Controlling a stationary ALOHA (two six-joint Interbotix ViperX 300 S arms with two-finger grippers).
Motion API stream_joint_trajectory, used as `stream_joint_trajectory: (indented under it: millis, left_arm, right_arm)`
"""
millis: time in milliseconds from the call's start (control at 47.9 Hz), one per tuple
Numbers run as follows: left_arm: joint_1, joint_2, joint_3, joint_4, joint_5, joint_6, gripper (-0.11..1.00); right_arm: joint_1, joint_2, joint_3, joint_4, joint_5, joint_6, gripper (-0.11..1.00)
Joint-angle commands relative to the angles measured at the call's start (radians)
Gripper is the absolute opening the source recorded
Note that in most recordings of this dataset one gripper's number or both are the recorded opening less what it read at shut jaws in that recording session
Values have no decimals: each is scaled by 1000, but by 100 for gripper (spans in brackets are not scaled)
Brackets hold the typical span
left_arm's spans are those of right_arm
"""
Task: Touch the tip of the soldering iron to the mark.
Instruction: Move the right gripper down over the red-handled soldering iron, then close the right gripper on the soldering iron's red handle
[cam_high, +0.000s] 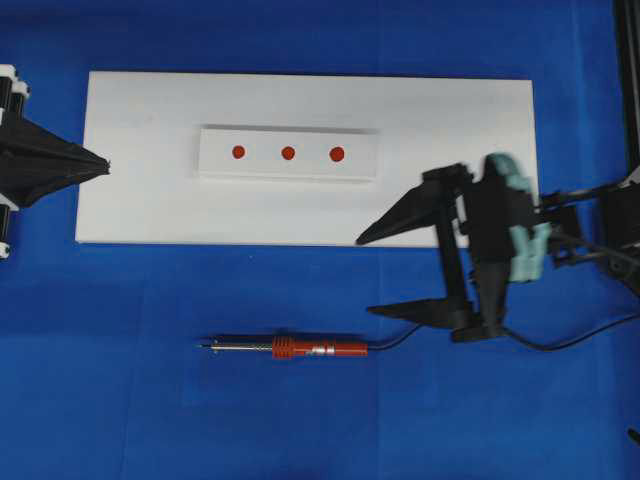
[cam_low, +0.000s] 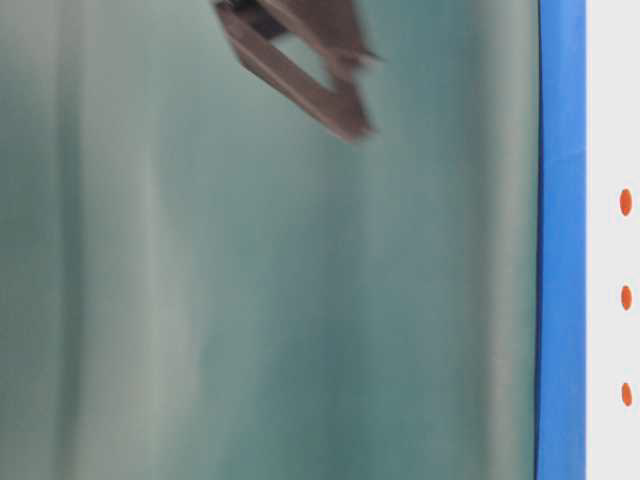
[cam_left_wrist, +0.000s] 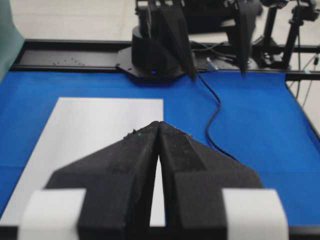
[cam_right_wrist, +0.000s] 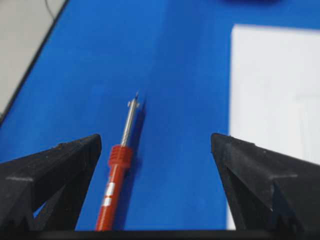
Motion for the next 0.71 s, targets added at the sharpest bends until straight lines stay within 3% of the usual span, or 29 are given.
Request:
stream_joint_trajectory:
  millis: [0, 438, 689]
  left_arm:
    - [-2, 3, -8, 0, -9, 2, 0]
    - [-2, 0, 0, 2, -14, 6, 0]
    - [-2, 0, 6, 2, -17, 6, 0]
  right_arm:
    - [17, 66, -46, 31, -34, 0, 87]
    - [94, 370, -141, 189, -170, 0, 86]
    - [110, 486, -181, 265, -175, 0, 86]
